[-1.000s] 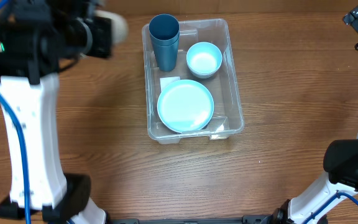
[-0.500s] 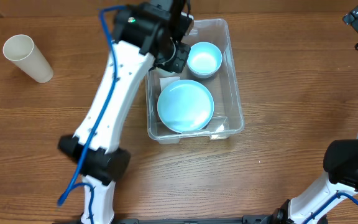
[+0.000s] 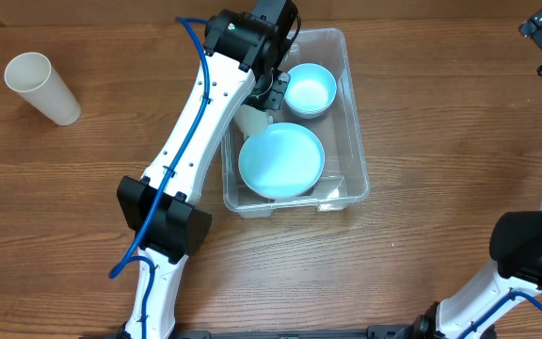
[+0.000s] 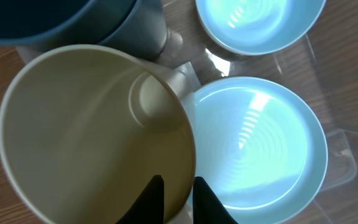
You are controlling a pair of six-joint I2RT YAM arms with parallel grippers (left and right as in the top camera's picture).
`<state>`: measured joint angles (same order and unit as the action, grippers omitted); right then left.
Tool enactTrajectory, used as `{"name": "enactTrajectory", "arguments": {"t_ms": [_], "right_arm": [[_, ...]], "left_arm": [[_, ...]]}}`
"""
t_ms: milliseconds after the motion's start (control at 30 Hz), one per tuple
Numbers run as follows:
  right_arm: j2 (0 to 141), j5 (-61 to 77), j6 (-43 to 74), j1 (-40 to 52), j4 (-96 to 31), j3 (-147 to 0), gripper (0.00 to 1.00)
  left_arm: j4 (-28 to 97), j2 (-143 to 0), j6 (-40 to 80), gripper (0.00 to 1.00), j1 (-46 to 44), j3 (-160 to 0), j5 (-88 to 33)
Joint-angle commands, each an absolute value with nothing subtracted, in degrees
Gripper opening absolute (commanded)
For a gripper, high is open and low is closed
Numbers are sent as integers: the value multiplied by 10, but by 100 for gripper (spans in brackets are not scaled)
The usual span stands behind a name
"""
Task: Pack container
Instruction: 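Lower the cream cup into the bin in front of the blue cups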
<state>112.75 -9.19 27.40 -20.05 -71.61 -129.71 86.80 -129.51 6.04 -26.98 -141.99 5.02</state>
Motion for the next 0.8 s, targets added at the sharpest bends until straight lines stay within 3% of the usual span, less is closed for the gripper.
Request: {"name": "enactTrajectory", "arguments": {"t_ms": [0, 333, 433, 767], "right_arm": [[1118, -94, 277, -199, -715, -1306, 100], [1118, -94, 277, -199, -715, -1306, 100], [1118, -94, 277, -199, -715, -1306, 100], [1118, -94, 277, -199, -715, -1306, 100]], "left_arm": [[865, -1293, 62, 17, -270, -1422, 67], [862, -1293, 60, 17, -269, -1422, 73], [867, -1293, 60, 4, -269, -1422, 73], [872, -1293, 57, 4, -269, -1423, 112]]}}
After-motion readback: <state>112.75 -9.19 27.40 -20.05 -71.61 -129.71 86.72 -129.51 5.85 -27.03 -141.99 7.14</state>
